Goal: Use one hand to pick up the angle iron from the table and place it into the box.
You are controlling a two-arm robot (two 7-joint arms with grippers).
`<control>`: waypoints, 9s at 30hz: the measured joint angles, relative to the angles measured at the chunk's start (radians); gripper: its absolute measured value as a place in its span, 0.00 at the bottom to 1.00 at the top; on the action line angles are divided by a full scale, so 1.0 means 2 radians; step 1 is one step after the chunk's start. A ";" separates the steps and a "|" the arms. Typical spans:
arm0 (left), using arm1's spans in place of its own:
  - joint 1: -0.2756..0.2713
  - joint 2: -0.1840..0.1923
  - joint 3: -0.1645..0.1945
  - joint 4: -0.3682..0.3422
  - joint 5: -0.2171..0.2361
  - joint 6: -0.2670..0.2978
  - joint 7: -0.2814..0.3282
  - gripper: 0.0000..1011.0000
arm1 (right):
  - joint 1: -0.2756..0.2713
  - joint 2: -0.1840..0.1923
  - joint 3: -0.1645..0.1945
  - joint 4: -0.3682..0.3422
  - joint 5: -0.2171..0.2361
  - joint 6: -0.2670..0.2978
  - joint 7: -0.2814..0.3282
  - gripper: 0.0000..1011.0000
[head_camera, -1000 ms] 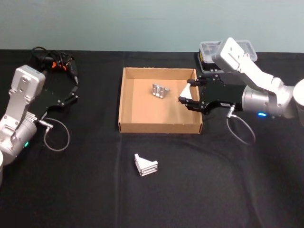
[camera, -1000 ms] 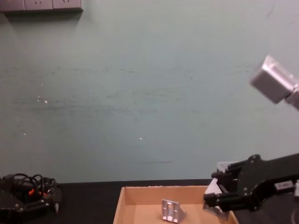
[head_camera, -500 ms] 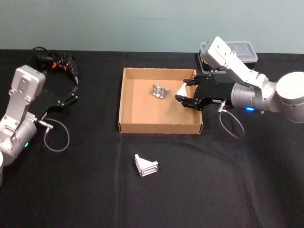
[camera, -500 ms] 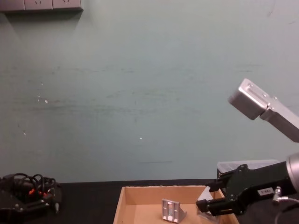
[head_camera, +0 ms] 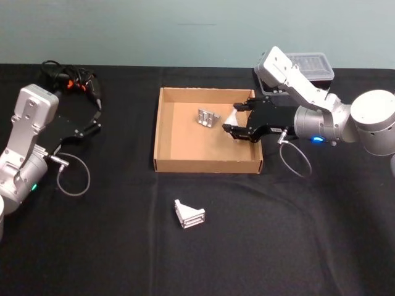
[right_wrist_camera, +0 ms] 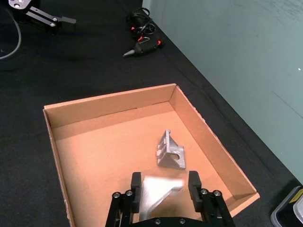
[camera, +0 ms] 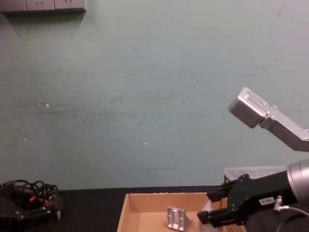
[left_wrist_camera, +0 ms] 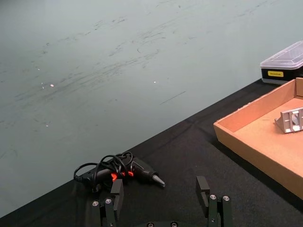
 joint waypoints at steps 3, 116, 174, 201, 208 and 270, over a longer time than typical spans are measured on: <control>0.000 0.000 0.000 0.000 0.000 0.000 0.000 0.99 | 0.002 -0.002 -0.002 0.003 -0.002 0.000 0.002 0.68; 0.000 0.000 0.000 0.000 0.000 0.000 0.000 0.99 | -0.056 0.078 -0.110 -0.137 0.064 -0.015 0.113 0.99; 0.000 0.000 0.000 0.000 0.000 0.000 0.000 0.99 | -0.060 0.071 -0.104 -0.130 0.068 -0.021 0.105 0.07; 0.000 0.000 0.000 0.000 0.000 0.000 0.000 0.99 | -0.023 0.064 -0.049 -0.131 0.063 -0.021 0.040 0.07; 0.000 0.000 0.000 0.000 0.000 0.000 0.000 0.99 | -0.008 0.035 -0.047 -0.083 0.053 -0.025 0.034 0.07; 0.000 0.000 0.000 0.000 0.000 0.000 0.000 0.99 | -0.101 0.051 0.067 -0.152 0.073 -0.014 -0.077 0.99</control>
